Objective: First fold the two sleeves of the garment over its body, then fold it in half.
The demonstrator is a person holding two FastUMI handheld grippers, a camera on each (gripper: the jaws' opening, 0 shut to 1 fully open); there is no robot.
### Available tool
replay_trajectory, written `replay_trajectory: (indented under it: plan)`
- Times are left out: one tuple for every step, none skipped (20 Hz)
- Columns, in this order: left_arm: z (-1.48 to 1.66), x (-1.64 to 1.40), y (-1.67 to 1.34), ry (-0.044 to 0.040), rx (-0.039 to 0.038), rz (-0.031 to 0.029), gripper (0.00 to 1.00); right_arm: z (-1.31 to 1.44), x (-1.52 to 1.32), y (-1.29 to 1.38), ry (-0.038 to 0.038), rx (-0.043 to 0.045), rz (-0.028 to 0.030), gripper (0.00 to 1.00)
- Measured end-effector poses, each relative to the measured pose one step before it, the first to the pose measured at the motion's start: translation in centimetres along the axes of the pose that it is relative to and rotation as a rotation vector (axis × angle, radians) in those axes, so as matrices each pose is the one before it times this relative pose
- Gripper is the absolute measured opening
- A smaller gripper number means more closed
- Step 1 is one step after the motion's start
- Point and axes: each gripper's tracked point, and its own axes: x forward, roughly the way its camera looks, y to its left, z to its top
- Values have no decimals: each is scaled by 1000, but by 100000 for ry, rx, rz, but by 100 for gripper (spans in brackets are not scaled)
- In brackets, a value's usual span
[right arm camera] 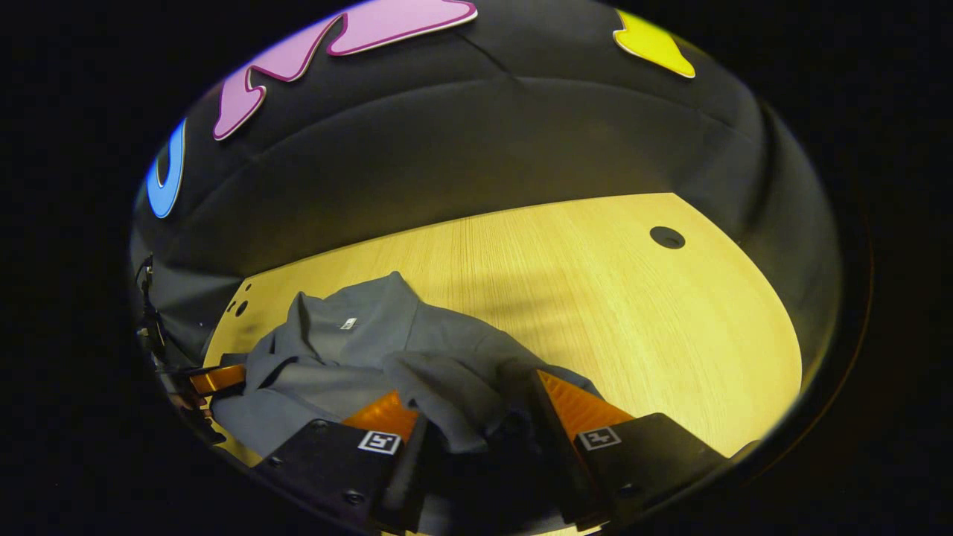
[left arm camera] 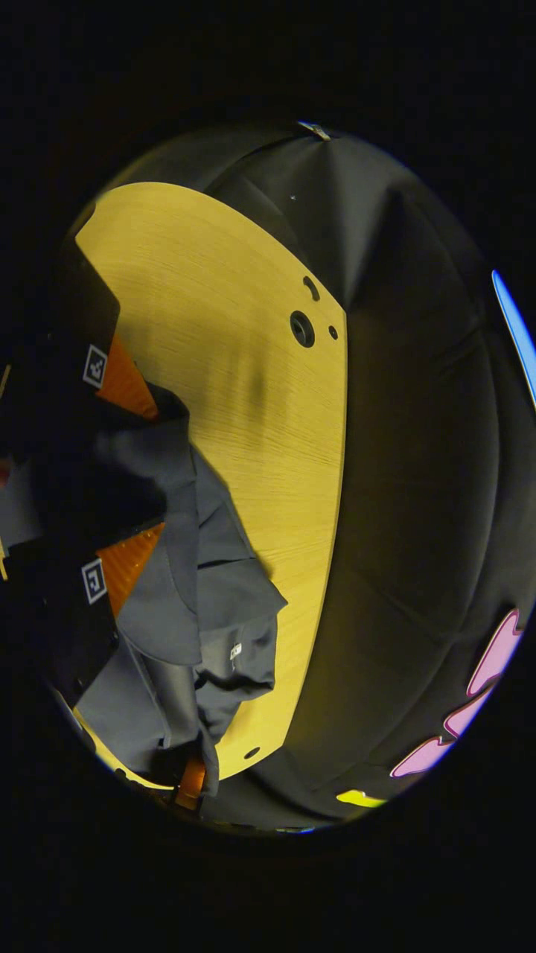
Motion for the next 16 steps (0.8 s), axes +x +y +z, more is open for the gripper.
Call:
replay_trajectory:
  plan:
    - [80,-570,-147,-219,-117,-544,76,256,-706,186,-440,281,404,76]
    - [229,-653,-113,-923,292,-278,75,345,-707,132,-1177,201,312,78]
    - [213,-797,38,-1322,679,252,89,381,-763,160,-1124,18,509,81]
    - [256,-879,-158,-1452,604,-313,92,438,-888,193,-1338,135,613,81]
    - [240,-983,-333,-1559,783,-705,94,430,-993,236,-1286,137,1008,81]
    - [235,-1009,-108,-1874,665,-453,93,362,-941,230,-1459,-48,647,82]
    - [189,-1038,-342,-1640,463,-1059,94,391,-1098,209,-1068,-257,857,70]
    - [158,-1092,-426,-1644,384,-1087,94,287,-1061,147,-1123,-557,527,83]
    - [284,-1170,-334,-1730,375,-1363,94,256,-1099,83,-1174,-696,455,83]
    - [197,-1233,-263,-1627,153,-974,94,237,-1160,-21,-1336,-877,-79,83]
    - [229,-1172,-318,-1548,-195,-932,94,251,-993,-137,-1254,-556,-168,84]
    - [184,-1141,-388,-1510,-229,-1231,94,234,-1119,2,-1120,318,96,84]
    - [211,-1284,-359,-1611,-248,-1176,94,243,-1039,42,-952,1153,453,96]
    - [57,-1144,-362,-1514,-271,-1219,94,263,-1160,160,-1836,1370,435,85]
    - [50,-1281,-451,-1210,63,-1383,95,285,-1246,148,-1599,535,328,86]
    - [-203,-1007,-331,-960,424,-1211,94,48,-1267,130,-1320,-11,534,86]
